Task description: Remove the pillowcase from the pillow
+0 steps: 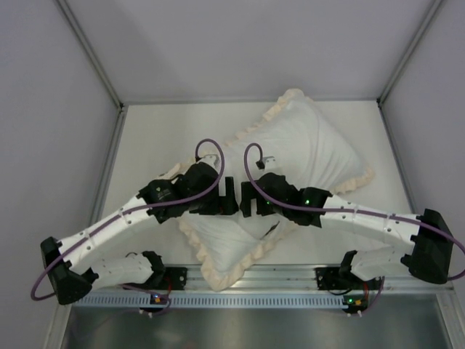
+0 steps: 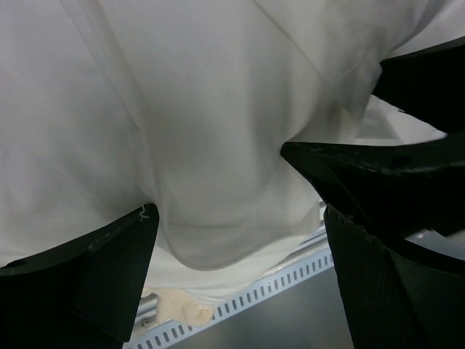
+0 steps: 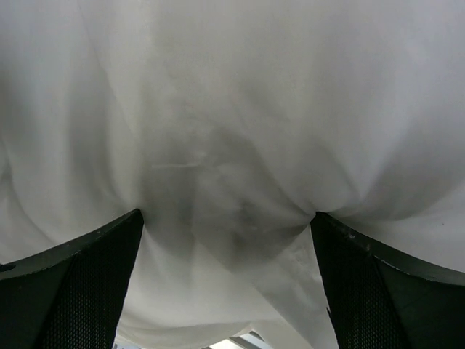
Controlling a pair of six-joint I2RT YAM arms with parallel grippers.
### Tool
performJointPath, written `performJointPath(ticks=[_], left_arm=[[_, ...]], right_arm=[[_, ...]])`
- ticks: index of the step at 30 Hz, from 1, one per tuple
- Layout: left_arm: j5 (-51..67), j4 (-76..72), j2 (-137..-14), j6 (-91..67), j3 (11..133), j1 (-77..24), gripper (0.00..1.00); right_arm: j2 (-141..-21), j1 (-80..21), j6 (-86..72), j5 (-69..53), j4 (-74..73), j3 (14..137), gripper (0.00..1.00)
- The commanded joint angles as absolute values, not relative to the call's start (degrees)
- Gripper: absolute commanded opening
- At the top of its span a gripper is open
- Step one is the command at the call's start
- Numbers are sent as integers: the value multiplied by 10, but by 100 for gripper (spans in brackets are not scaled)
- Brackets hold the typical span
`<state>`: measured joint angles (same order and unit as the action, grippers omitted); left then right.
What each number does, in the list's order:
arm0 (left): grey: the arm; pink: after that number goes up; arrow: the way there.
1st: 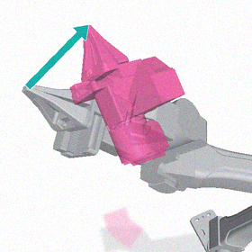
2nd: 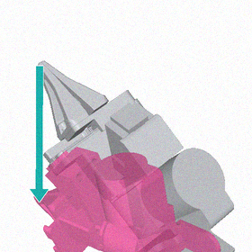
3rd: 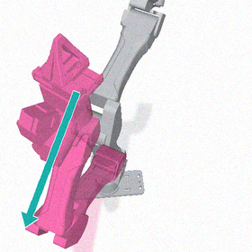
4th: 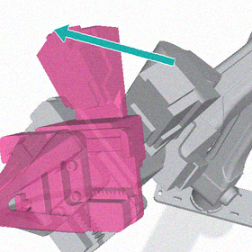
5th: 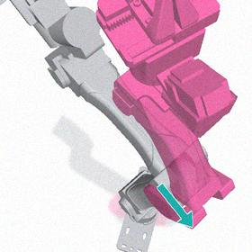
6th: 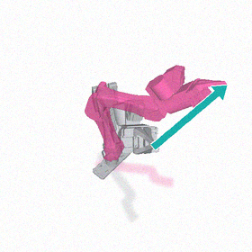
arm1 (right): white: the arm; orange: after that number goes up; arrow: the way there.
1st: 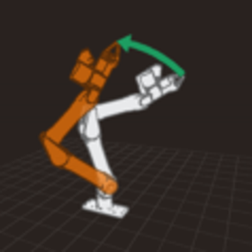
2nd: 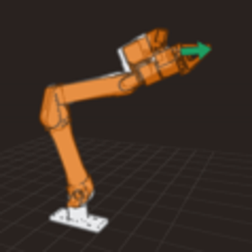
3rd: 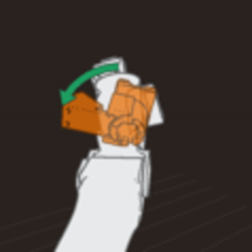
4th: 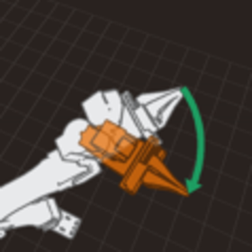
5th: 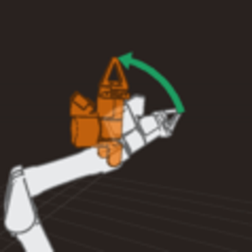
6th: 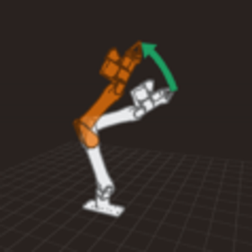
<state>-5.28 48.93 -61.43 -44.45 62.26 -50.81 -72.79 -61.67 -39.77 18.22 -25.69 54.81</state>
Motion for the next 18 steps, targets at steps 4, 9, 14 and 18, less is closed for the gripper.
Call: performJointPath(ticks=[4,9,14,18], left_arm=[[-154,470,-617,-465,587,-524,99],[-137,470,-578,-475,543,-524,81],[-126,470,-527,-487,490,-524,56],[-134,470,-504,-497,464,-524,18]], right_arm=[[-685,-632,-416,172,-215,508,93],[-674,-631,-411,179,-215,496,93],[-679,-633,-407,178,-216,501,93],[-678,-632,-405,173,-215,503,93]])
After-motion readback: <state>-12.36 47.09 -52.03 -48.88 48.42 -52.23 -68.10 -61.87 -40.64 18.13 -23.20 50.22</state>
